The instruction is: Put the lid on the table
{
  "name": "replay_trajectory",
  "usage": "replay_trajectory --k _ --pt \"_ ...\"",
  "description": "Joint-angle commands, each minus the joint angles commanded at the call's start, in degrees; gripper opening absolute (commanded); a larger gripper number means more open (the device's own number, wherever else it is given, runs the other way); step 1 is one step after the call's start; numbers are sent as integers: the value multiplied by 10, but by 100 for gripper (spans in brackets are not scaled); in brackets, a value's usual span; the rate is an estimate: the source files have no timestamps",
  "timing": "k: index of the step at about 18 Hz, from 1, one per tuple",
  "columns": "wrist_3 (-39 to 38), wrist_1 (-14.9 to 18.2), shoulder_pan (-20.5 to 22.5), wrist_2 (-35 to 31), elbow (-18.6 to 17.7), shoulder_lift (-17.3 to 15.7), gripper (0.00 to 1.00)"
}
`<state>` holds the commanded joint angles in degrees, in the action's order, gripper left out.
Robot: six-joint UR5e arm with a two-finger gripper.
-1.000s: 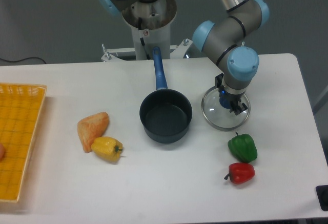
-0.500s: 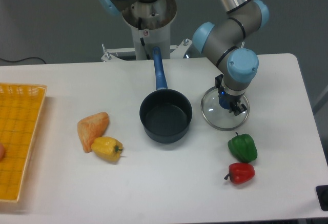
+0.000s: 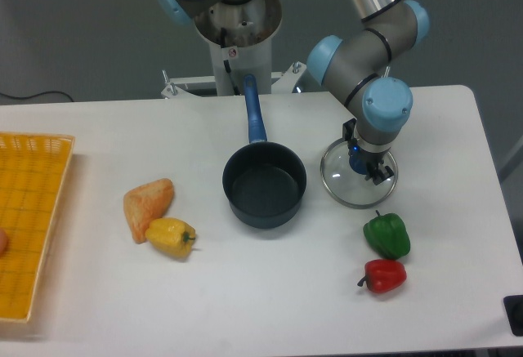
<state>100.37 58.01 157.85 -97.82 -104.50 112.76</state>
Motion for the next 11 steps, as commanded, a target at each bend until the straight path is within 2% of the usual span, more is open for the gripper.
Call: replay_trajectory --k 11 --pt "-4 -1 -2 -13 3 3 61"
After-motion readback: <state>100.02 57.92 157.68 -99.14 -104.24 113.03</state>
